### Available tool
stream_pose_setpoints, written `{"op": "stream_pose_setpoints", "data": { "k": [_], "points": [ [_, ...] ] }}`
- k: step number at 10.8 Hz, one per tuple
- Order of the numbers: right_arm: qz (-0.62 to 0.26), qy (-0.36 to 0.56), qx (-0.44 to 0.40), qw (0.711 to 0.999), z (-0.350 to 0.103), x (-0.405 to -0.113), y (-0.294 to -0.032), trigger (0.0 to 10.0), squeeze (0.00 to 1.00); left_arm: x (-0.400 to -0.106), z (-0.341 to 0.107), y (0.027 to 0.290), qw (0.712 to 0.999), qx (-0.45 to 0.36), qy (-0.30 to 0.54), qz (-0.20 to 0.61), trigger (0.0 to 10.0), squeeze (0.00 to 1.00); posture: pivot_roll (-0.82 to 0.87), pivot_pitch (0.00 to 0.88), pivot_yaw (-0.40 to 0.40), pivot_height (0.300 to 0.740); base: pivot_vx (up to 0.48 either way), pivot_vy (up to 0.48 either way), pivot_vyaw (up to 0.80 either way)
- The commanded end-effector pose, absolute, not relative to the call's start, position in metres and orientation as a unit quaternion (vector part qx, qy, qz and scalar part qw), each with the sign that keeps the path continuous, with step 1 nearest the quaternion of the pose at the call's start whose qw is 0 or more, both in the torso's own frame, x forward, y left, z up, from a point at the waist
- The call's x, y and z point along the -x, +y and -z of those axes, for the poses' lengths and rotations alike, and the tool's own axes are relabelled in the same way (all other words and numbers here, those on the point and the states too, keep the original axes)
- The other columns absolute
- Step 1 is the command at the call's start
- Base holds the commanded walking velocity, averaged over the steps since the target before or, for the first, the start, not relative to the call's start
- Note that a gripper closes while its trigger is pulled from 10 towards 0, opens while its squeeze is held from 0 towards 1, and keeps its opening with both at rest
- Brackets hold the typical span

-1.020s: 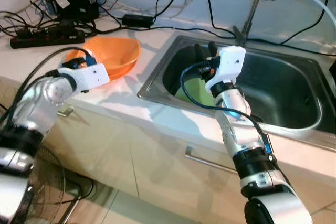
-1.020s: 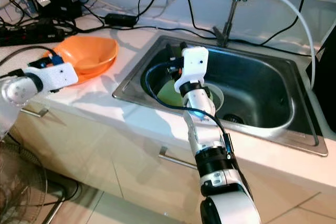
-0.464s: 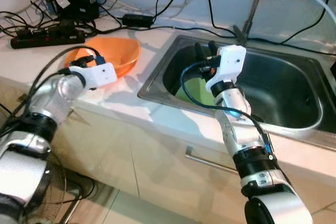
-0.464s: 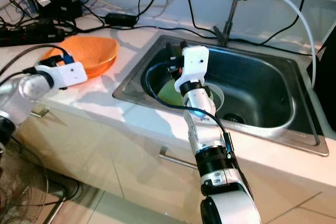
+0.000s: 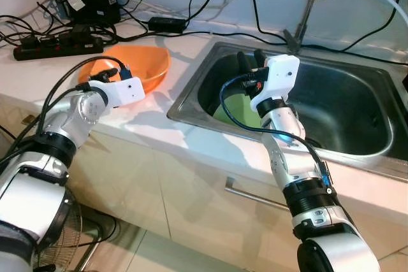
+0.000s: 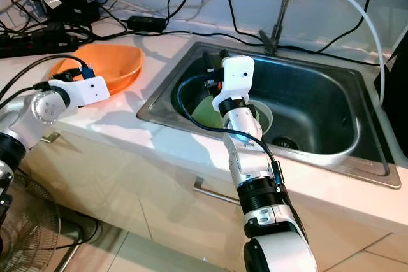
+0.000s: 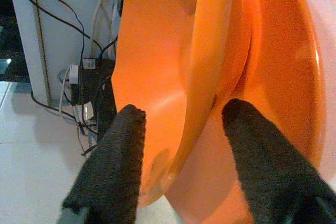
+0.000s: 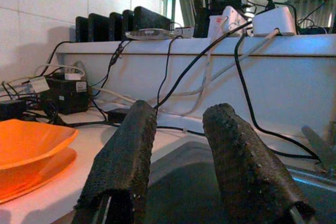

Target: Kitchen organization

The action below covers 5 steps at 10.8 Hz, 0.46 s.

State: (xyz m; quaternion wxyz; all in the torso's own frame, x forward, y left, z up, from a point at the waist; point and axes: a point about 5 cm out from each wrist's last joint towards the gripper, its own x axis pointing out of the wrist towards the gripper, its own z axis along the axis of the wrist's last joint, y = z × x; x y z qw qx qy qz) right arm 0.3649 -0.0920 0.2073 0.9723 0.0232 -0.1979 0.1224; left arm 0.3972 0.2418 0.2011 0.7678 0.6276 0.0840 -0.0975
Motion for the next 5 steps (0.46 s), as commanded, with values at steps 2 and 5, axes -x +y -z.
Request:
{"op": "stream_pose_setpoints", "data": {
  "k": [2,5],
  "points": [
    [-0.121,-0.204,-0.018,0.971,-0.2125,-0.3671,-0.0924,10.0,0.0,-0.4,-0.2068,0.2369,0.766,-0.632,0.071,0.098,0.0,0.0,0.18,0.0,0.029,0.74,0.0,0.0,0.0],
    [-0.119,-0.202,-0.018,0.972,-0.2115,-0.3672,-0.0931,10.0,0.0,-0.4002,-0.208,0.2374,0.765,-0.633,0.067,0.097,0.0,0.0,0.19,0.0,0.032,0.74,0.0,0.0,0.0]
  ]
}}
